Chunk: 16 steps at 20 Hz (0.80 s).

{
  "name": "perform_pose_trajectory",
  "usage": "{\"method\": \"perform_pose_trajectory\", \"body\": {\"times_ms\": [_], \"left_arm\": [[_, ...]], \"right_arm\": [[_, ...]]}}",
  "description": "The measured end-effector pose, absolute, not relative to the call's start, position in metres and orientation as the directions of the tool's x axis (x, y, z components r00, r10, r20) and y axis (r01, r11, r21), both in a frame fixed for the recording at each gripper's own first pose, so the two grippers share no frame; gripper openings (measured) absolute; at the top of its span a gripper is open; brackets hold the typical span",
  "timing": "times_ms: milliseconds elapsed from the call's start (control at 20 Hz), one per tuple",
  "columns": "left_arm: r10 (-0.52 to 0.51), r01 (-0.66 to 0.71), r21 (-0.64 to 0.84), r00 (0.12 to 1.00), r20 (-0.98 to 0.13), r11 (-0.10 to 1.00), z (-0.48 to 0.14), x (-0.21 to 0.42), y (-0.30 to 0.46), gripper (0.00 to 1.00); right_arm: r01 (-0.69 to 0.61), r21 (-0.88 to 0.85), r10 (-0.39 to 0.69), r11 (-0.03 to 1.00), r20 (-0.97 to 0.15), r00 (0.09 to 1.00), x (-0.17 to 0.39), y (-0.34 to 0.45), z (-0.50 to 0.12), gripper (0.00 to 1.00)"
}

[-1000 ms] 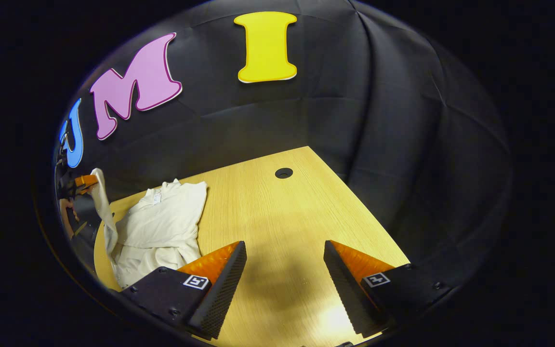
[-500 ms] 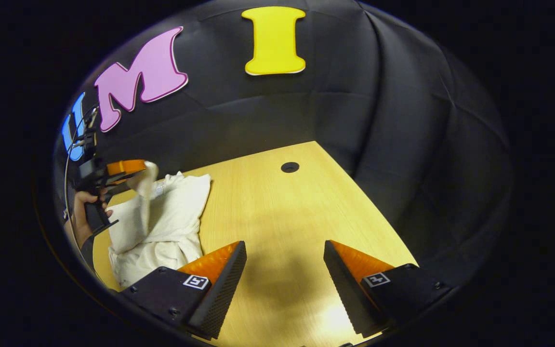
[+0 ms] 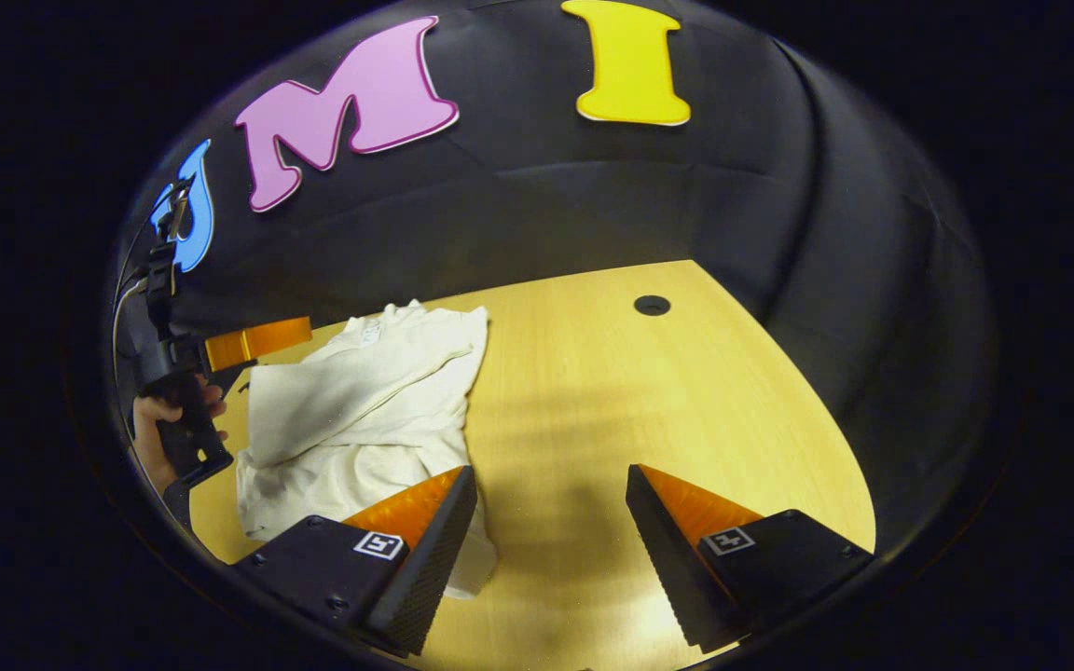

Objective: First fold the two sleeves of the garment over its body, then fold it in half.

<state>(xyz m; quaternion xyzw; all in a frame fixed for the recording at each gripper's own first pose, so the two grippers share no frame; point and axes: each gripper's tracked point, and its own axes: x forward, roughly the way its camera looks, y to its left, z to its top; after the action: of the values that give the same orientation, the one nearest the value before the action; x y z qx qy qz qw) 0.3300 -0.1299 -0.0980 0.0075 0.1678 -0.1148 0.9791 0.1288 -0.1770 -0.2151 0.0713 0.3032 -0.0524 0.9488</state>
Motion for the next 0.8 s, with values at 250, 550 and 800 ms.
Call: {"method": "perform_pose_trajectory", "body": {"times_ms": [250, 550, 800], "left_arm": [[-0.054, 0.045, -0.030, 0.910, -0.412, 0.999, -0.142, 0.265, -0.031, 0.99], [0.084, -0.139, -0.060, 0.832, -0.549, 0.989, -0.214, 0.183, 0.050, 0.98], [0.084, -0.180, -0.089, 0.772, -0.631, 0.980, -0.259, 0.151, 0.054, 0.98]], "right_arm": [[0.073, 0.137, 0.025, 0.988, -0.606, 0.795, 0.134, -0.135, -0.229, 0.99], [-0.007, 0.118, 0.084, 0.993, -0.662, 0.745, 0.129, -0.097, -0.264, 0.99], [-0.010, 0.098, 0.079, 0.995, -0.723, 0.686, 0.115, -0.088, -0.301, 0.99]]}}
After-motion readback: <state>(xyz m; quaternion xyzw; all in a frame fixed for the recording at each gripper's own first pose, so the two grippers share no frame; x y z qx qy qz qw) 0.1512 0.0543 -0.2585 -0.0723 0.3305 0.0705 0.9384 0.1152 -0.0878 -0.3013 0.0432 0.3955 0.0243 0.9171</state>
